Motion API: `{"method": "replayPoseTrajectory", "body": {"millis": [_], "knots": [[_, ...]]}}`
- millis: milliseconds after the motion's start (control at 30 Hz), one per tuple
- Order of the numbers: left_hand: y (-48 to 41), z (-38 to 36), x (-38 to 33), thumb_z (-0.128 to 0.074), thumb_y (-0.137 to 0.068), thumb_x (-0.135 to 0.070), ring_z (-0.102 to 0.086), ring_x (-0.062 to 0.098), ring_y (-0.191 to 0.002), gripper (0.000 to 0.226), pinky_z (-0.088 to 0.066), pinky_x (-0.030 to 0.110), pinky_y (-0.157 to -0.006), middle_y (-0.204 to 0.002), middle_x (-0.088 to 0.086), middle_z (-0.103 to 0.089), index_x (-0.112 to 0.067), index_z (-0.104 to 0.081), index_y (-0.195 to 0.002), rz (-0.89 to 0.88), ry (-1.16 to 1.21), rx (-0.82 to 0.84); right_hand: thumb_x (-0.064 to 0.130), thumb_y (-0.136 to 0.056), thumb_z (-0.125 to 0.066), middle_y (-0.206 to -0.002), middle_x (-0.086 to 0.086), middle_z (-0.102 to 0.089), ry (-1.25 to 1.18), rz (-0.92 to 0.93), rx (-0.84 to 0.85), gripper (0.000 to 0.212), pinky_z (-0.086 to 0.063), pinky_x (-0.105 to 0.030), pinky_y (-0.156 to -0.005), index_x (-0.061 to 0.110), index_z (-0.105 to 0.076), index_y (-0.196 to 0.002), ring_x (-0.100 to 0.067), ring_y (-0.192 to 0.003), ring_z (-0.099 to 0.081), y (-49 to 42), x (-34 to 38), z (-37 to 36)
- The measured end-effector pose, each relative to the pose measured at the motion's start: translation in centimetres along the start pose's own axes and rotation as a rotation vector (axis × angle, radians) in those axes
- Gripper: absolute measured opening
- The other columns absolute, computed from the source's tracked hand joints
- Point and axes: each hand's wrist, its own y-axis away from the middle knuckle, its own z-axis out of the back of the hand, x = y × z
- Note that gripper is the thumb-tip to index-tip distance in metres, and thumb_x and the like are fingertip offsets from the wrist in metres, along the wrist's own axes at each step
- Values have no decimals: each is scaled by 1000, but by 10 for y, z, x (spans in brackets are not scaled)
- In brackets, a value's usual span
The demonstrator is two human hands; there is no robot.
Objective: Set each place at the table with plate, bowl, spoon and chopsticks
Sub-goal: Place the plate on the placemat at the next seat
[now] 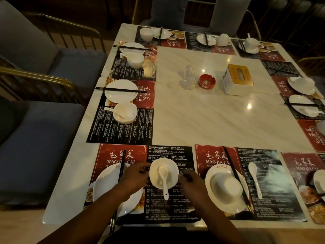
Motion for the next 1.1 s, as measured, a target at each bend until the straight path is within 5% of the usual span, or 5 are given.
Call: {"method": "replayPoseTrajectory", "body": {"millis": [200,367,567,800,1100], "knots": [[6,-3,1,-56,-96,-2,-71,17,-90,39,-60,26,-70,-107,-5,-67,-31,-65,-120,-9,5,-14,20,-96,-63,-115,3,-68,-109,73,90,22,-63,-35,-77,34,-69,-111,-18,-100,-68,-11,1,-3],[9,-3,-1,-65,-90,-3,-69,20,-96,42,-62,34,-78,-106,0,-67,-39,-65,-111,4,12,-8,9,-95,-61,-107,7,-72,-81,138,46,35,-63,-34,-74,42,-71,-96,-18,-98,-68,-13,-1,-7],[8,-4,-2,-67,-81,8,-72,21,-91,55,-62,38,-80,-105,7,-69,-43,-65,-102,31,34,19,15,-93,-63,-102,22,-72,4,182,22,39,-60,-43,-89,53,-71,-95,-12,-102,-68,-19,-10,-6],[7,-5,-6,-64,-81,12,-73,23,-90,58,-62,35,-77,-107,8,-67,-42,-65,-103,32,26,53,17,-92,-65,-98,28,-71,32,206,29,38,-60,-42,-88,54,-71,-97,-10,-100,-68,-25,-14,-4],[5,-3,-9,-69,-80,9,-73,25,-87,51,-63,41,-77,-103,10,-69,-34,-67,-107,58,9,50,19,-91,-66,-101,13,-74,11,158,33,23,-63,-37,-78,33,-74,-106,-13,-92,-71,-35,-21,-4]]}}
